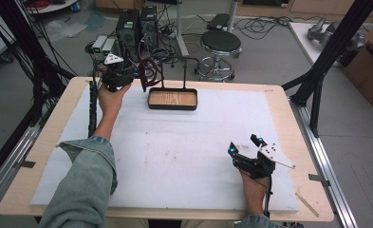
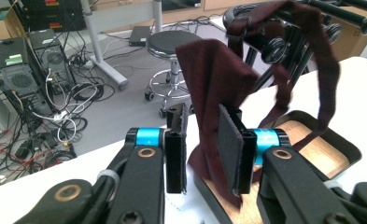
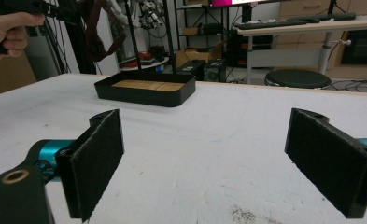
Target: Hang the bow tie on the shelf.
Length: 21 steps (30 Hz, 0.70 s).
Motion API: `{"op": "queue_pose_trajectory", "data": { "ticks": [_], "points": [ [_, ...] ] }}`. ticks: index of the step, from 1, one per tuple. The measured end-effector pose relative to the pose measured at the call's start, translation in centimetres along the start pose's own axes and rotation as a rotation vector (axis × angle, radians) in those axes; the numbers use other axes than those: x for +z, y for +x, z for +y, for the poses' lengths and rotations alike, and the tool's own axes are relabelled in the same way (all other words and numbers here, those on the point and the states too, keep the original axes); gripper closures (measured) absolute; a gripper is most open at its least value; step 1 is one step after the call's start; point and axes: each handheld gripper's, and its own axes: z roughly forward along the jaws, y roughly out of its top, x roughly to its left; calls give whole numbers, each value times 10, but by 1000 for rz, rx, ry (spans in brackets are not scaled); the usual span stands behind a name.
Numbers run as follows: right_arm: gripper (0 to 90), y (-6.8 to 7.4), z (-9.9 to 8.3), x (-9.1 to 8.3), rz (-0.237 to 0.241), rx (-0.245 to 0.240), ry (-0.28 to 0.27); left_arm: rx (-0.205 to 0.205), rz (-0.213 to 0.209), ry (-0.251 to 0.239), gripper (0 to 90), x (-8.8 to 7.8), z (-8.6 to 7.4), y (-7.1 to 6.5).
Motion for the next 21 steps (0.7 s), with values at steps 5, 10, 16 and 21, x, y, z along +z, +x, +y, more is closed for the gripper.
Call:
{"op": "queue_pose_trajectory", "data": {
  "ticks": [5,10,16,21],
  "points": [
    [108,0,0,0,1,-5,-2,4,-26,-11,652,-7,1,1],
    [108,0,0,0,-1,-6,-1,7,-30,-28,638,-16,1,1],
    [108,0,0,0,-4,-8,-1,18,-38,-45,608,-29,-1,4],
    [108,0,0,0,-6,-6,0,22,-66,-69,583,-45,-3,5]
  ]
}}
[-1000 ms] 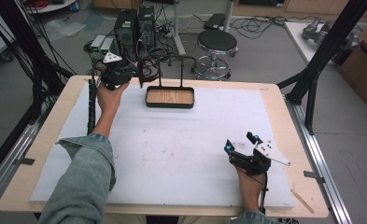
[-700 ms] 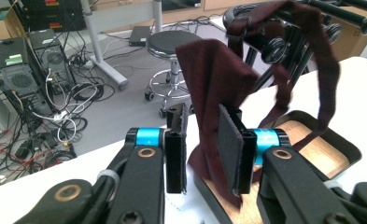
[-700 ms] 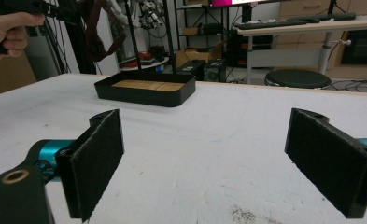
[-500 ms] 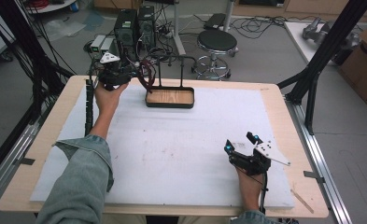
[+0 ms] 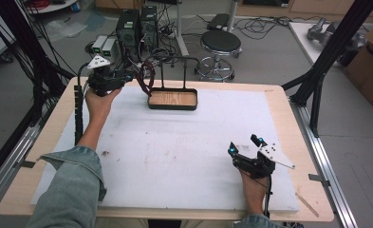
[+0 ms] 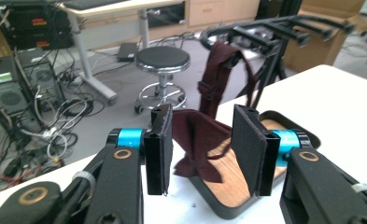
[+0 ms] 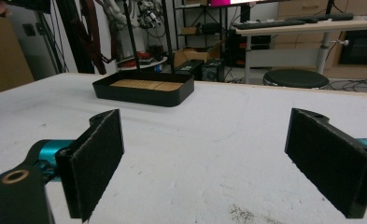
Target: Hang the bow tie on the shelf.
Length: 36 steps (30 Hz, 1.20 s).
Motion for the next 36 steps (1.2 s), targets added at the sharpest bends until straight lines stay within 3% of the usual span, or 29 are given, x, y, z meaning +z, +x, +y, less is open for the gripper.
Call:
{"op": "queue_pose_trajectory", "data": {
  "ticks": [6,24,26,36],
  "points": [
    [108,0,0,0,-3,4,0,-7,-49,-30,525,-23,-1,-5],
    [108,0,0,0,-9,-5,0,-14,-95,-96,322,-91,-20,-21],
    [108,1,0,0,-13,-7,2,-14,-96,-116,300,-105,-26,-22],
    [108,1,0,0,-17,-4,4,20,-71,-119,273,-138,-49,-32]
  ]
}}
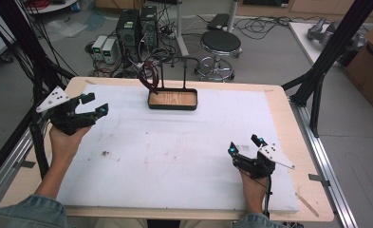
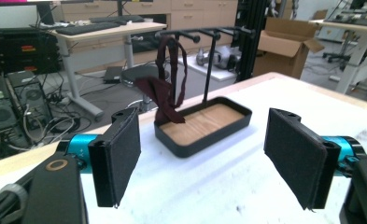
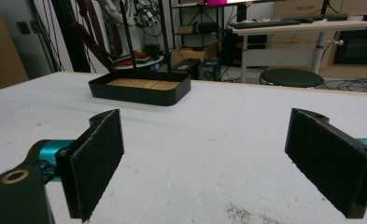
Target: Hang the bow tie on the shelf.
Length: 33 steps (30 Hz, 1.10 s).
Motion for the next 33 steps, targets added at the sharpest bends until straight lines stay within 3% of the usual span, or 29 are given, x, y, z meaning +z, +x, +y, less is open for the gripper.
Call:
{"op": "queue_pose_trajectory", "data": {
  "ticks": [8,11,19,24,33],
  "points": [
    [108,0,0,0,0,1,1,21,9,6,272,-19,-18,-9],
    [108,0,0,0,1,4,1,2,-7,17,261,-25,-29,-11],
    [108,0,0,0,1,5,1,-27,13,45,255,-40,-54,-14],
    [108,0,0,0,-1,7,3,-17,50,57,243,-46,-68,-19],
    [108,0,0,0,-1,3,1,-37,101,81,233,-54,-92,-22]
  ]
}}
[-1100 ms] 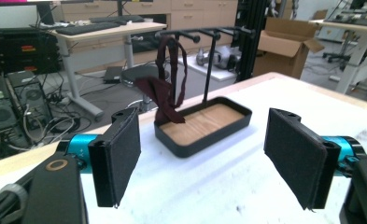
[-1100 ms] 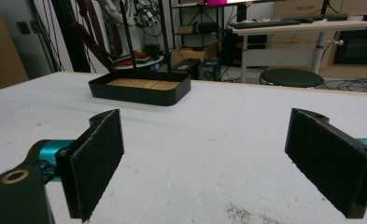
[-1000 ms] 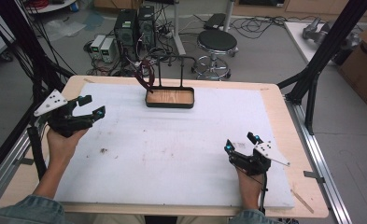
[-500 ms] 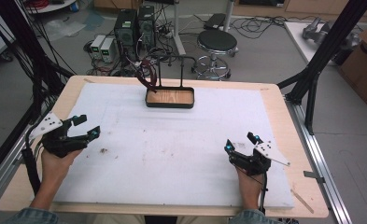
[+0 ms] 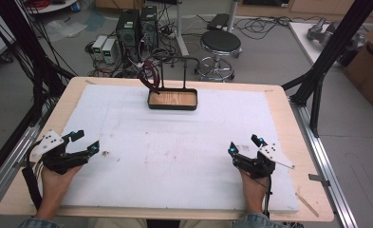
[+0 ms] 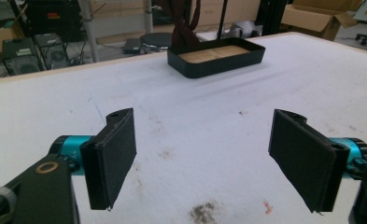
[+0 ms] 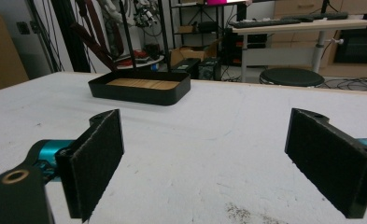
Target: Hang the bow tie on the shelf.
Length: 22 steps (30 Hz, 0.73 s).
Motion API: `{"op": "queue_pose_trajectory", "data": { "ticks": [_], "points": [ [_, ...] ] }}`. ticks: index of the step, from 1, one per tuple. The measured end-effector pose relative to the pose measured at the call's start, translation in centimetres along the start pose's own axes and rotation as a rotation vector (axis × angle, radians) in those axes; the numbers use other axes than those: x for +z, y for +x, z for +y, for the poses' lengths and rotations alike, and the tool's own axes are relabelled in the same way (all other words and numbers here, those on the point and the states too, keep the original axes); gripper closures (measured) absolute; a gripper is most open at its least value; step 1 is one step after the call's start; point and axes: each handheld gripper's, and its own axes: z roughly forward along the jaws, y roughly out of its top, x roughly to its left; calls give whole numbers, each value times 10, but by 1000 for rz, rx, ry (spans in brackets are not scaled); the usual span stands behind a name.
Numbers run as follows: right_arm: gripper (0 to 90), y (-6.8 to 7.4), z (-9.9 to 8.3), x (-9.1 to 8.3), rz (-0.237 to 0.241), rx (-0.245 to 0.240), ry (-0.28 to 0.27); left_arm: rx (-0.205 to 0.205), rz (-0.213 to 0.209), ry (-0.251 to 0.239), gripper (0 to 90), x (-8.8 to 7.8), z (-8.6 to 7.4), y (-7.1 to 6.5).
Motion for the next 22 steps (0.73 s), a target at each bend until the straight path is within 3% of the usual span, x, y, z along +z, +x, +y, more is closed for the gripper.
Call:
{"op": "queue_pose_trajectory", "data": {
  "ticks": [8,22],
  "points": [
    [108,0,0,0,1,1,0,-7,31,17,224,-2,-10,1],
    [108,0,0,0,2,-3,-1,-7,36,26,223,-1,-14,1]
  ]
}}
